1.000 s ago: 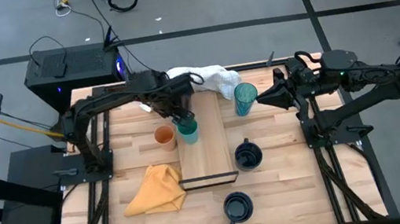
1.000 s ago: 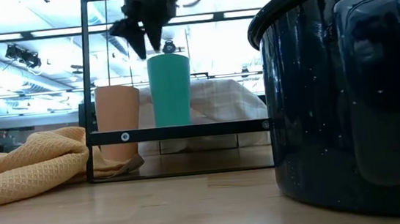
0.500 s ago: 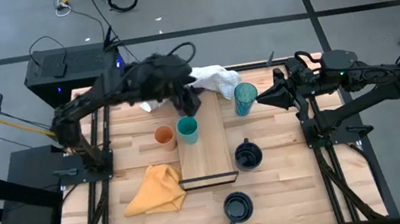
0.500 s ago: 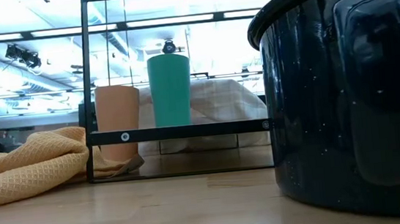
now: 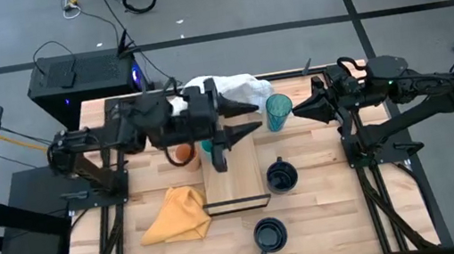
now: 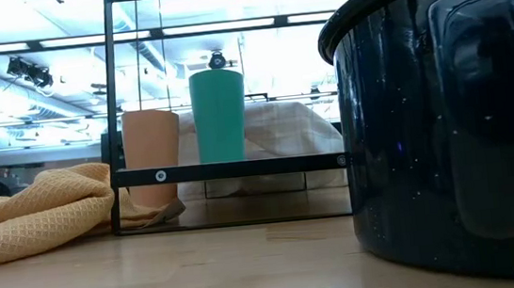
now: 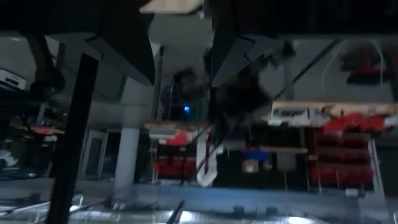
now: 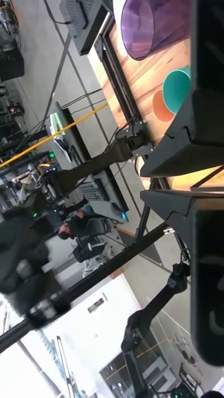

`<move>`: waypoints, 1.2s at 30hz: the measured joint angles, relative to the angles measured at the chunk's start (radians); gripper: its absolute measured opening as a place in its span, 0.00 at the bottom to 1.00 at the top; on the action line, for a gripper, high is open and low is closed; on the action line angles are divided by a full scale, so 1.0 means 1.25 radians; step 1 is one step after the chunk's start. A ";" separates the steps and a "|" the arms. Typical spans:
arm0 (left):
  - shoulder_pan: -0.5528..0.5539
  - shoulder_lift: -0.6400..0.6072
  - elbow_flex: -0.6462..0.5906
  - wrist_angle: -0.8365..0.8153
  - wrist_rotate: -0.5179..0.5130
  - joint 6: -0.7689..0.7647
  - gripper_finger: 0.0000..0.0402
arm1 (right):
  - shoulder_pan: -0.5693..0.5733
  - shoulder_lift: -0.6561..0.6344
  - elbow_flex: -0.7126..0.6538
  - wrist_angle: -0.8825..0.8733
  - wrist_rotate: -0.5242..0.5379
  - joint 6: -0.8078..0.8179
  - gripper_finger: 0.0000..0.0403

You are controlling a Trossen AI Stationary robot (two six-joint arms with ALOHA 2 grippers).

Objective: Stack small to large cups/mugs on shelf
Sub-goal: Put the top black mug on the shelf

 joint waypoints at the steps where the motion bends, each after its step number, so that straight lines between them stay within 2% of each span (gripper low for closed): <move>1: -0.002 -0.008 -0.032 0.006 0.000 -0.013 0.41 | 0.000 0.000 0.000 0.000 0.000 0.000 0.13; 4: -0.016 -0.028 -0.143 0.061 0.003 -0.054 0.39 | 0.000 0.000 0.000 0.000 0.000 0.000 0.13; 10: -0.046 -0.100 -0.388 0.278 -0.001 -0.129 0.39 | 0.000 -0.003 0.000 -0.001 0.000 0.000 0.13; 14: -0.073 -0.150 -0.513 0.341 -0.053 -0.161 0.38 | 0.000 -0.010 0.000 -0.001 0.000 0.005 0.13; 20: -0.133 -0.215 -0.616 0.346 -0.140 -0.170 0.35 | 0.000 -0.016 0.000 0.000 0.000 0.005 0.13; 23: -0.165 -0.243 -0.677 0.351 -0.218 -0.173 0.34 | 0.000 -0.016 0.000 -0.001 0.000 0.006 0.13; 26: -0.190 -0.283 -0.765 0.414 -0.294 -0.192 0.33 | 0.000 -0.016 0.000 -0.001 0.000 0.006 0.13; 31: -0.217 -0.396 -0.940 0.512 -0.379 -0.207 0.30 | 0.000 -0.019 0.000 -0.001 -0.009 0.015 0.13; 36: -0.218 -0.543 -1.083 0.518 -0.390 -0.226 0.28 | 0.016 -0.020 0.000 -0.001 -0.029 0.040 0.13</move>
